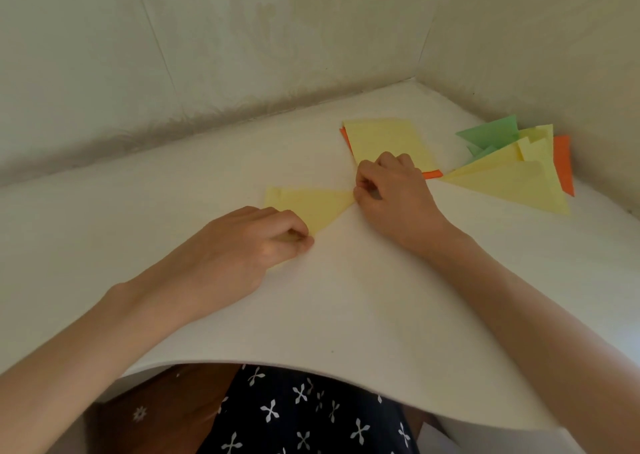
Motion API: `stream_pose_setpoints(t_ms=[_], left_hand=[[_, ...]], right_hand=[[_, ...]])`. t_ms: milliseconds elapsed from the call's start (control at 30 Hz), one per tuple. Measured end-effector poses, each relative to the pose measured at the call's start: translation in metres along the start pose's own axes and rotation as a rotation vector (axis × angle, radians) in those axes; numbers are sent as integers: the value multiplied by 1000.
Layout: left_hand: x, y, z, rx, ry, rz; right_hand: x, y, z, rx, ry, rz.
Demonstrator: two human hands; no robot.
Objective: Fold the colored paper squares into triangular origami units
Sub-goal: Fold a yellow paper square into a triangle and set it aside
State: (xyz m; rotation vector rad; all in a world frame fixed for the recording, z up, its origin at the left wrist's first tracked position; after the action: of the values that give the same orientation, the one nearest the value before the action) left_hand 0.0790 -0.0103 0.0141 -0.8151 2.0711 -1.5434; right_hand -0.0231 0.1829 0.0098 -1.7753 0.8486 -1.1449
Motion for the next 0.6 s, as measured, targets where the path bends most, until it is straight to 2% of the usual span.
stream_pose_setpoints(t_ms=[100,400,600], left_hand=[[-6,-3,8,-41,-23,80],[-12,-9,37,-89,15,116],[1,-13,27,-60,-86,354]], right_hand=[[0,0,1,-14,-4,-7],[-2,0,2,-49,-55,-35],[2,-4,-1,-192,-203,-71]])
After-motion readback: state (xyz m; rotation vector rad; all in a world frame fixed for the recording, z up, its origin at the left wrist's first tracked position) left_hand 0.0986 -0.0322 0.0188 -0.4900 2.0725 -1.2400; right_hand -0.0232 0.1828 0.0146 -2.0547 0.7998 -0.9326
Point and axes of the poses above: each hand's wrist, its own z-axis away from the middle knuckle, its own y-axis out of the palm, x = y × z, the point moved 2 cm from there along -z, towards the middle knuckle, and after that the axes turned 7 degrees about y, right-handed, at the moved point
